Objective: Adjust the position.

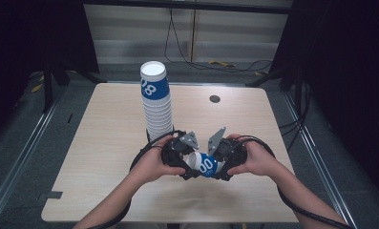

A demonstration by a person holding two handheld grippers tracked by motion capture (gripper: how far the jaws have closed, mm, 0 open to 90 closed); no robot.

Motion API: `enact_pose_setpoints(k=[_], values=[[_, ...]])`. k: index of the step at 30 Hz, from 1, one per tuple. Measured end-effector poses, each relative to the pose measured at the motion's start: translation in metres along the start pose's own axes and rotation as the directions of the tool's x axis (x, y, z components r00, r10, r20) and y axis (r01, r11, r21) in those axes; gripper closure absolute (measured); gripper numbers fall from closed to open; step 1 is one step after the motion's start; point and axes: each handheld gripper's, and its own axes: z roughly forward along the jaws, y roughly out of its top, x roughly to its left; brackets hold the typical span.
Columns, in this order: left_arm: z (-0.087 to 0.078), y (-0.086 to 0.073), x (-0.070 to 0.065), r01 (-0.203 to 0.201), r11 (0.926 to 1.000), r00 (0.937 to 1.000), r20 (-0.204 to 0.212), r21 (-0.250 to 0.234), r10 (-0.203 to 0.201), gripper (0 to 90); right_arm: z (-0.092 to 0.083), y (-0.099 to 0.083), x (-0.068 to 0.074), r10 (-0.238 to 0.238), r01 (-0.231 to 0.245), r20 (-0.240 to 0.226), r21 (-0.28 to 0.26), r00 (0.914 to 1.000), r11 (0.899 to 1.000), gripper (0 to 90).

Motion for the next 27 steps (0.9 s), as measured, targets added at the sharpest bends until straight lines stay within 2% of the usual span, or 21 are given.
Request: enact_pose_setpoints(k=[14, 27], values=[[0.003, 0.0004, -0.0012, -0.026, 0.9987, 0.9996, 0.017, 0.043, 0.025, 27.9, 0.0024, 0.0033, 0.0024, -0.028, 0.028, -0.002, 0.023, 0.9996, 0.999, 19.7], [0.0026, -0.0008, -0.0014, -0.024, 0.9989, 0.9995, 0.021, 0.039, 0.024, 28.7, 0.0013, 0.0047, 0.0033, -0.05, 0.05, 0.002, 0.027, 0.9987, 0.998, 19.8]])
